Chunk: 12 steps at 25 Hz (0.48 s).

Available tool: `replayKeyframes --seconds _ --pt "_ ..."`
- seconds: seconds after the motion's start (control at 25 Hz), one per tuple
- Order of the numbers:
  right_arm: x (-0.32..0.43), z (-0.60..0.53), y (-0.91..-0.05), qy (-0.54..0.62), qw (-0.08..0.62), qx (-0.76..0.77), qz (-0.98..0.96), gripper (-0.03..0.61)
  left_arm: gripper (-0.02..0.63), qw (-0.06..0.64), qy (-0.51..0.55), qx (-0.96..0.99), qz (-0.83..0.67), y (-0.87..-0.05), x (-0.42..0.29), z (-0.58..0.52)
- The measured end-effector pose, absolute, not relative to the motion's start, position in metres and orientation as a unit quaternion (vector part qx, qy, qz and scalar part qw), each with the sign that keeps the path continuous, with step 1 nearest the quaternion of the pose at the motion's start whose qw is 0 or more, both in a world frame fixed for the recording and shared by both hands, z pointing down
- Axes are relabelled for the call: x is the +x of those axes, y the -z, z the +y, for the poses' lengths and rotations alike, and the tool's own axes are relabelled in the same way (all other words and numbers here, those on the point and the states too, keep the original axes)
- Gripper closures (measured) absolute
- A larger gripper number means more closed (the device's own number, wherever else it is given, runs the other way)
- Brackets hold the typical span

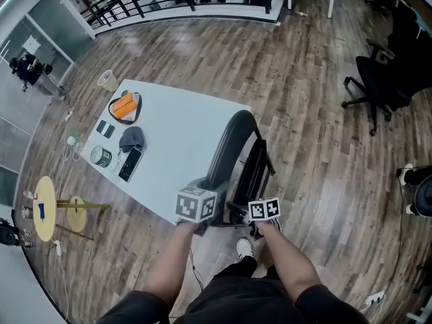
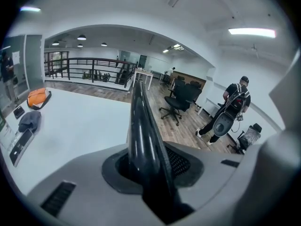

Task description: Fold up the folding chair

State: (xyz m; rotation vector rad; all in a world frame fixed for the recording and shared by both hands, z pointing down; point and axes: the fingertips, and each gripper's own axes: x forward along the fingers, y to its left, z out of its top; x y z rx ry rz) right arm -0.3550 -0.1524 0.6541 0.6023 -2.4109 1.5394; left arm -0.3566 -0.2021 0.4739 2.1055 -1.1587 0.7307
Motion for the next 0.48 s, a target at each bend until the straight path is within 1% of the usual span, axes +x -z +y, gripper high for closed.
replayKeyframes --seconds 0.12,0.24,0.48 --pt "-0.372 -0.157 -0.654 -0.527 0.106 0.207 -0.818 0.284 0.509 0.301 -0.28 0.794 -0.448 -0.471 -0.38 -0.211" --pt "-0.386 -0.16 -0.658 -0.528 0.109 0.215 -0.815 0.284 0.509 0.307 -0.276 0.792 -0.45 -0.475 -0.398 -0.216" --pt "-0.394 -0.163 -0.66 -0.514 0.12 0.229 -0.818 0.284 0.511 0.311 -0.268 0.8 -0.438 -0.477 -0.405 -0.218"
